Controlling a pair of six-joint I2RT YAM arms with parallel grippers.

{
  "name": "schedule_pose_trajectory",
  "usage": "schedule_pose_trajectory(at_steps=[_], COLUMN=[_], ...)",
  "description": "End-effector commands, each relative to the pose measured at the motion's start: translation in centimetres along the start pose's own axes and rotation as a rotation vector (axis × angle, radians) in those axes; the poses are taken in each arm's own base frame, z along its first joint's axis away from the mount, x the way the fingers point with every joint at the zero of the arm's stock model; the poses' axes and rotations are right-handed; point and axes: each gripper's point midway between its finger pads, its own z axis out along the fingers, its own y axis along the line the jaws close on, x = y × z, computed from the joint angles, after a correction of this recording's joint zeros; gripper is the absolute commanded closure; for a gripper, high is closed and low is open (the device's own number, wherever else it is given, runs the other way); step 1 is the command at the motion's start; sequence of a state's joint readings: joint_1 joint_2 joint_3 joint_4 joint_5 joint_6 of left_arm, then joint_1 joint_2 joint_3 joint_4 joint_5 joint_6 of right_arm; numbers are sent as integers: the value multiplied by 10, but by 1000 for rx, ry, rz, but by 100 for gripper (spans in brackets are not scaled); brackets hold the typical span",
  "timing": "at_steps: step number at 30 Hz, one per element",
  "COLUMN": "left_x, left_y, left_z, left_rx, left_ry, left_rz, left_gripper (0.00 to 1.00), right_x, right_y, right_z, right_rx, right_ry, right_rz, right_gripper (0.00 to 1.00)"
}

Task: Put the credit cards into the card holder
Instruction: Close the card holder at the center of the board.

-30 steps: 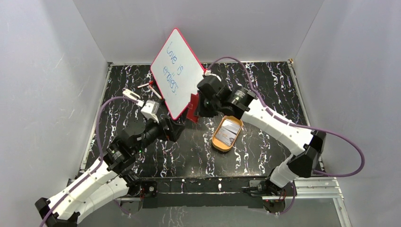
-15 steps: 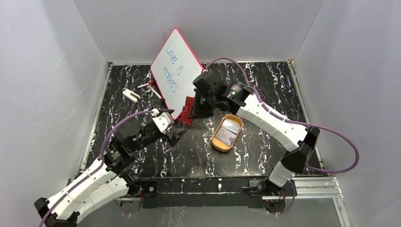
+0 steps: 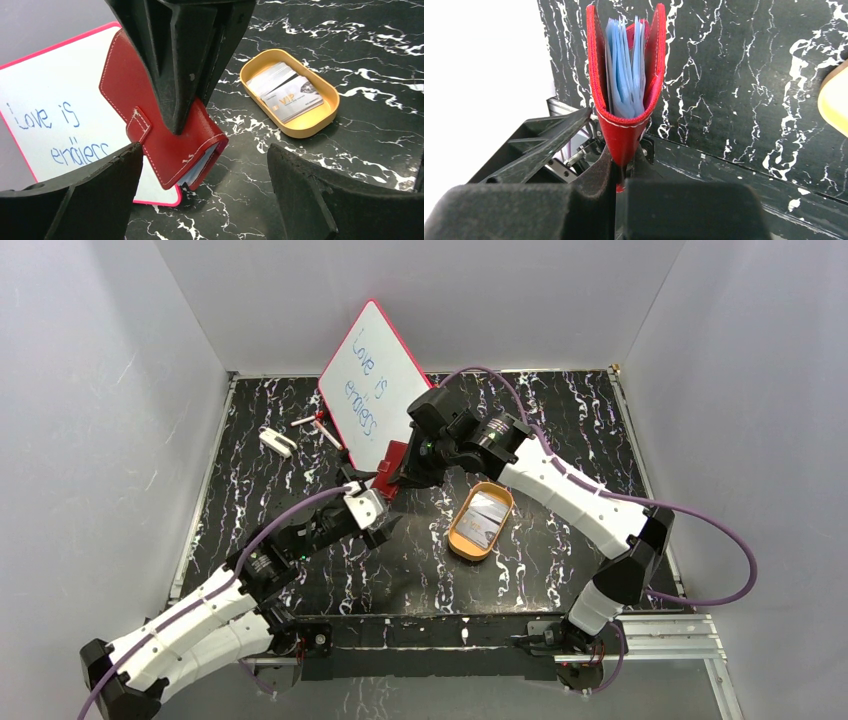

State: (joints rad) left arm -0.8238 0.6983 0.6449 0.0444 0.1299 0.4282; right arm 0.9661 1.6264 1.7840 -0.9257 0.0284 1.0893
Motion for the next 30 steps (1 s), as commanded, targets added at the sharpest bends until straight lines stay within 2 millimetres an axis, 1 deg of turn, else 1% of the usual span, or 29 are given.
schedule_pose_trajectory(at_steps=[1, 4, 7, 10, 12, 18, 20, 23, 24, 26, 28, 30], left_x=[-1, 4, 7, 6, 5, 1, 0, 0, -1, -4, -8, -12], left_y=[25, 39, 47, 48, 46, 37, 35, 36, 38, 40, 42, 49], left_z=[6, 7, 9, 12, 14, 20, 21, 21, 20, 15, 9, 1], left_rx=[-145, -224, -273, -280, -273, -242, -237, -244, -255, -275, -297, -341], left_ry=[-7, 21, 39, 40, 44, 33, 38, 48, 48, 30, 7, -9], left_rz=[34, 51, 82, 99, 107, 109, 108, 91, 79, 55, 15, -40], left_gripper=[11, 26, 34, 40, 48, 67, 78, 99, 100, 100, 100, 100], right_x=[-7, -7, -5, -2, -1, -1, -1, -1, -1, -1, -2, -3], right_y=[20, 21, 22, 24, 25, 27, 28, 29, 30, 29, 23, 16], right_z=[-1, 1, 1, 1, 1, 1, 1, -1, -3, -6, -13, -22], right_rx=[-77, -80, -88, -103, -107, -123, -127, -140, -148, -161, -168, -182], right_ry=[-15, -17, -5, 13, 14, 15, 17, 17, 14, 3, -23, -58], right_rz=[48, 51, 52, 53, 52, 50, 49, 35, 25, 9, 1, -15], right_gripper=[100, 100, 100, 100, 100, 100, 100, 100, 94, 72, 54, 38])
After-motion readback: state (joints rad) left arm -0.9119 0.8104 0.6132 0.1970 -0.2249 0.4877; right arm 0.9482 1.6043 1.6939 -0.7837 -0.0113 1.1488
